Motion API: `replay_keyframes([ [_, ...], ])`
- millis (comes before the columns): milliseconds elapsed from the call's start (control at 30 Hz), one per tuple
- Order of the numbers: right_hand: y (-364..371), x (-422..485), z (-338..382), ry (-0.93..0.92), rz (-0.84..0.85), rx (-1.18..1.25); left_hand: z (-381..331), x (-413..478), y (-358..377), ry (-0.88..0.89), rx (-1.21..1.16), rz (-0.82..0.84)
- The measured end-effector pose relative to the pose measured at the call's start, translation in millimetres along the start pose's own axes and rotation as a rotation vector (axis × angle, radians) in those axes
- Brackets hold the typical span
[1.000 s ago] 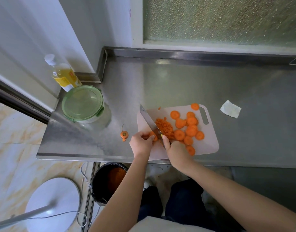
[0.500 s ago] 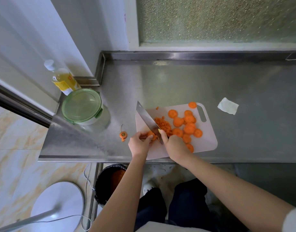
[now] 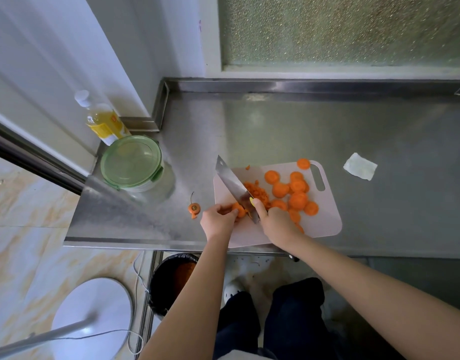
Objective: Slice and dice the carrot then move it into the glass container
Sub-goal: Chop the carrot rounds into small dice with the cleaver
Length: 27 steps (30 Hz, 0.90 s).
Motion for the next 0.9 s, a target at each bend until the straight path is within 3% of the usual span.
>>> replay_keyframes([
  [233, -8.1, -12.0, -0.7, 0.023, 0.011, 0.033, 0.8, 0.3, 0.1, -0.007, 0.016, 0.002],
  [433, -3.8, -20.6, -5.2, 0.082, 0.142, -0.002, 0.4, 0.3, 0.5, -0.005, 0.019, 0.003],
  [667, 0.5, -18.5, -11.7, 0.02, 0.017, -0.108, 1.2, -0.4, -0.9, -0.001, 0.003, 0.005],
  [767, 2.1, -23.7, -15.9, 0.102, 0.096, -0.068, 1.8, 0.8, -0.3, -0.003, -0.01, 0.009],
  [900, 1.9, -21.4, -11.1, 0.12, 0.075, -0.047, 2.2, 2.1, 0.7, -0.017, -0.017, 0.025],
])
Point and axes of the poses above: each hand's wrist, its own x-axis towards the middle knuckle, its own y-axis out of the palm, z = x × y, the point moved 8 cm from there along x, towards the middle knuckle, and after that the axes turned 12 degrees about y, right-handed, at the moved point
